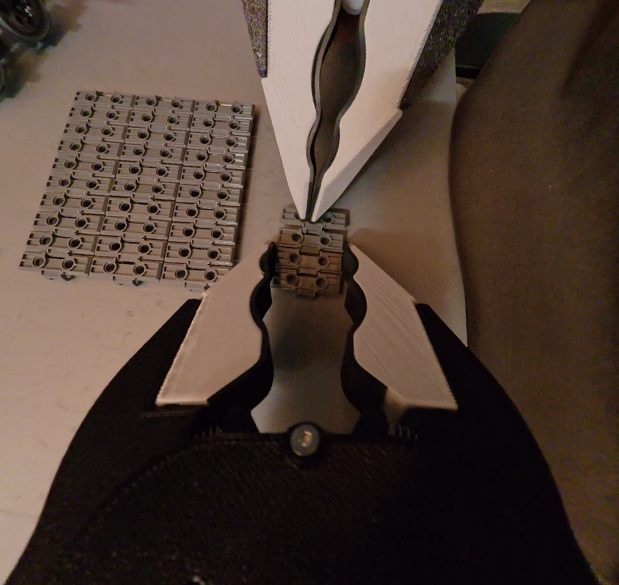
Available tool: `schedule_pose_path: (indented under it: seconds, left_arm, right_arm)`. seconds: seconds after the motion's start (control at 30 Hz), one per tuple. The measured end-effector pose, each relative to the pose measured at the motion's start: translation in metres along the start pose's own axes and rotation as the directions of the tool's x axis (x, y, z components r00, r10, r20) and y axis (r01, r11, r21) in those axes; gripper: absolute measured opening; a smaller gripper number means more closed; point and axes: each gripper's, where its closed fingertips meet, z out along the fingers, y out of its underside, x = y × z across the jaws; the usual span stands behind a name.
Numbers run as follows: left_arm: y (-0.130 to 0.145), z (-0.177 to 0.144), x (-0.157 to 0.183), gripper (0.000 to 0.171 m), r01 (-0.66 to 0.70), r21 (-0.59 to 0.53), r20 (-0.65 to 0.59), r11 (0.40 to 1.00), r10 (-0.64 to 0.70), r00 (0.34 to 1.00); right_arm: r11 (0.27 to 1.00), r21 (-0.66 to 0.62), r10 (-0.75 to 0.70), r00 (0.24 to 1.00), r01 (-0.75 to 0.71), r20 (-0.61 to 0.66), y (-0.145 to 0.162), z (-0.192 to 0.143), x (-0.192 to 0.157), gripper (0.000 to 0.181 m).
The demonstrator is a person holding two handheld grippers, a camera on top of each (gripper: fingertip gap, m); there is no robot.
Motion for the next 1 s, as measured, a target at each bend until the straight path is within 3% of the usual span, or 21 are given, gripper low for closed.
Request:
schedule_pose_path:
  seconds: [0.27, 0.43, 0.57, 0.83, 0.9, 1.0]
  left_arm:
    - [-0.001, 0.0, 0.0, 0.038, 0.019, 0.003, -0.021, 1.0, -0.019, 1.0]
    - [-0.001, 0.0, 0.001, 0.038, -0.006, 0.003, -0.004, 1.0, 0.006, 1.0]
    - [0.0, 0.0, 0.002, 0.037, -0.005, 0.002, 0.0, 1.0, 0.005, 1.0]
    - [0.0, 0.0, 0.0, 0.038, -0.003, 0.002, 0.019, 1.0, 0.003, 1.0]
    - [-0.001, -0.002, -0.001, 0.046, -0.004, 0.017, 0.036, 1.0, 0.004, 0.999]
    - [-0.008, -0.011, 0.0, 0.048, 0.031, 0.086, 0.03, 0.996, -0.034, 0.999]
  right_arm:
    - [0.989, -0.15, -0.013, 1.0, 0.01, -0.022, 0.001, 0.003, 0.0, 0.0]
    - [0.96, -0.27, -0.099, 0.993, 0.08, -0.058, 0.001, 0.005, 0.0, 0.0]
    - [0.947, -0.29, -0.17, 0.982, 0.139, -0.084, -0.002, 0.008, -0.001, 0.0]
    - [0.994, -0.091, 0.049, 0.997, -0.054, -0.054, -0.003, 0.004, 0.003, 0.0]
    - [0.994, -0.017, 0.104, 0.993, -0.105, -0.062, -0.008, -0.003, 0.005, 0.013]
    - [0.977, 0.094, 0.197, 0.979, -0.191, -0.056, -0.015, -0.018, 0.011, 0.016]
